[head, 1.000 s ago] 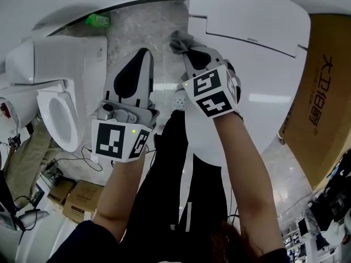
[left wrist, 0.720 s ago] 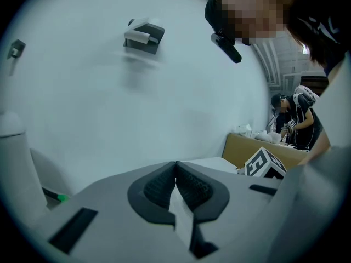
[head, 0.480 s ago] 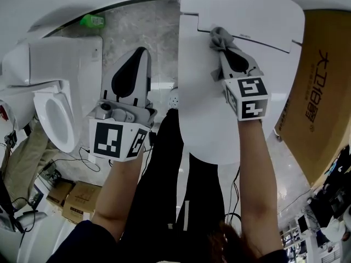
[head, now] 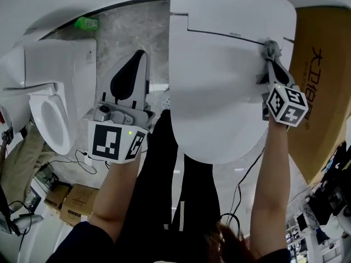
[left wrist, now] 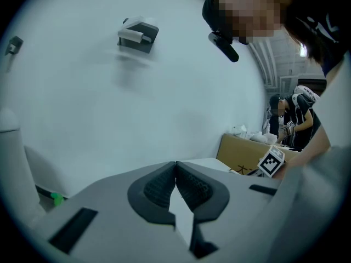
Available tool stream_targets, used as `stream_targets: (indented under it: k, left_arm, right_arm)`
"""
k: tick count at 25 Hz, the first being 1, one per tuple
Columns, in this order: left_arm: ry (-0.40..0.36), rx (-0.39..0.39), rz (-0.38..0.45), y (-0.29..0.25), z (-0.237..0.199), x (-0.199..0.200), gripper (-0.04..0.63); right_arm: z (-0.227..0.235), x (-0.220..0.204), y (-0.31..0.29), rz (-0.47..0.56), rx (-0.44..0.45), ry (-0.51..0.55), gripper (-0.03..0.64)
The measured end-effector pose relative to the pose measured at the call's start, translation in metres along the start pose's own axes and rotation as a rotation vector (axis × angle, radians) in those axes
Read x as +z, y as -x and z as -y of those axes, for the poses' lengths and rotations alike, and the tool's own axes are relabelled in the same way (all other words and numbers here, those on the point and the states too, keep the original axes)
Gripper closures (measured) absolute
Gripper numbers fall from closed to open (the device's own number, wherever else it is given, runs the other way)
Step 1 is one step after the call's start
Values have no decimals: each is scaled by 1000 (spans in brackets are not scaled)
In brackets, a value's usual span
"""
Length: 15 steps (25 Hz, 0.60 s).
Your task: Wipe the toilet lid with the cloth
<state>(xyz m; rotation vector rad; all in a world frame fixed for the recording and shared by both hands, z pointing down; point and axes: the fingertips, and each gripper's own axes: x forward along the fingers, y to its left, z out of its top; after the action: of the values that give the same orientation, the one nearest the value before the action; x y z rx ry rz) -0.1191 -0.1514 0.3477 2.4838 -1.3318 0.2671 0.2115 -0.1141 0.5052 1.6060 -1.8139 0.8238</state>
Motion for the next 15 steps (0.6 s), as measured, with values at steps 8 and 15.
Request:
stream_targets:
  k: [8,15]
  left_arm:
    - [-4,-6,0,3,6,-1,575]
    - [-5,-2,4,3,2,-2,575]
  right_arm:
    - [68,-22,24,26,-135,-101,583]
    - [46,-24,24,36,-173,-132,583]
